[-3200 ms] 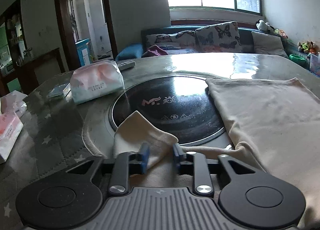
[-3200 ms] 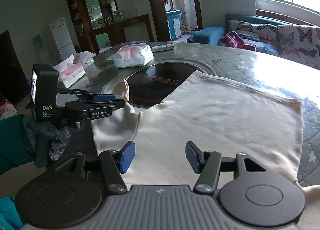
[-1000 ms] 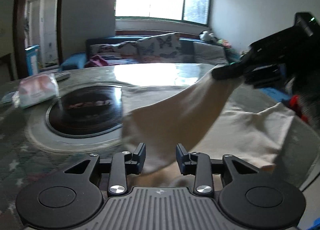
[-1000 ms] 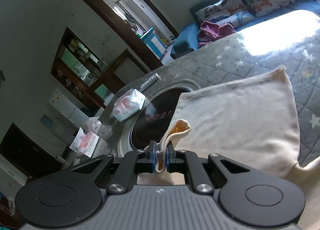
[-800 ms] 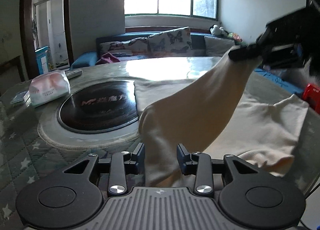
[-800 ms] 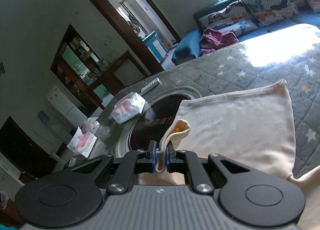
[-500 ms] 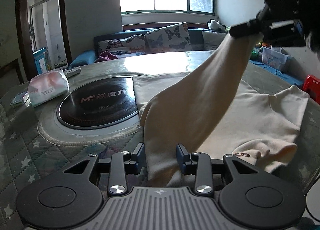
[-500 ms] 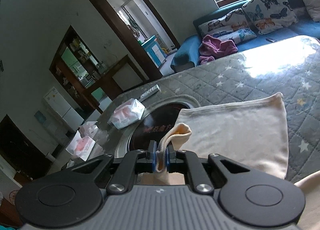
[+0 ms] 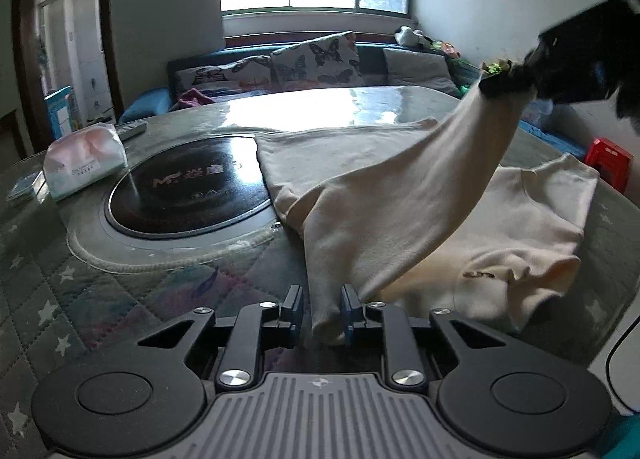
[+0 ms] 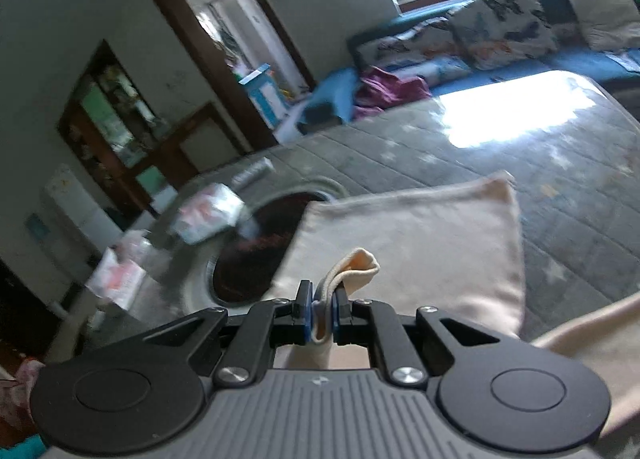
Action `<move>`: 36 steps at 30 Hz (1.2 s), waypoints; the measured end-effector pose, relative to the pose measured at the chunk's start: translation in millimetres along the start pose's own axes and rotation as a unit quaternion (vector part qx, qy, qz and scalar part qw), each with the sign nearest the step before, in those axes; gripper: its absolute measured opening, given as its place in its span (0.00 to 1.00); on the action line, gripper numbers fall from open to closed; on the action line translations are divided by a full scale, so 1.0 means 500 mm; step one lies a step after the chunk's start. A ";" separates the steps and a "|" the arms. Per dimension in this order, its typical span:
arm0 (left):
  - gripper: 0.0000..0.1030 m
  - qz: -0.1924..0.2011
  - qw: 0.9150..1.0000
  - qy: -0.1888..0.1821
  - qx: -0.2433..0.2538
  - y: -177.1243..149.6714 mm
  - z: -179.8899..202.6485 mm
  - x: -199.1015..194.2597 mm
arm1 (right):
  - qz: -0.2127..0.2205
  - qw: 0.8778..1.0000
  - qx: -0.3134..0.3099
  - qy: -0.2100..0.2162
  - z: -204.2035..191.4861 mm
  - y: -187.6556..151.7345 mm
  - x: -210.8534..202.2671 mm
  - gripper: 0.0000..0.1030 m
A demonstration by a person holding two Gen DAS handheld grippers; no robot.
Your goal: Fold clothes
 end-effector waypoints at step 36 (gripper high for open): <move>0.21 0.014 1.000 -0.028 0.005 0.145 -0.029 0.081 | -0.032 0.983 -0.119 -0.133 0.051 -0.109 0.087 0.17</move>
Point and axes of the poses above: each gripper's, at about its wrist camera, not at the fingertips, and x roughly the way its jaws point, z to its right, y to its top, the point moved 8 cm from there along x, roughly the way its jaws point, and after that the axes turned 11 degrees about -z, right-handed, at the moved point
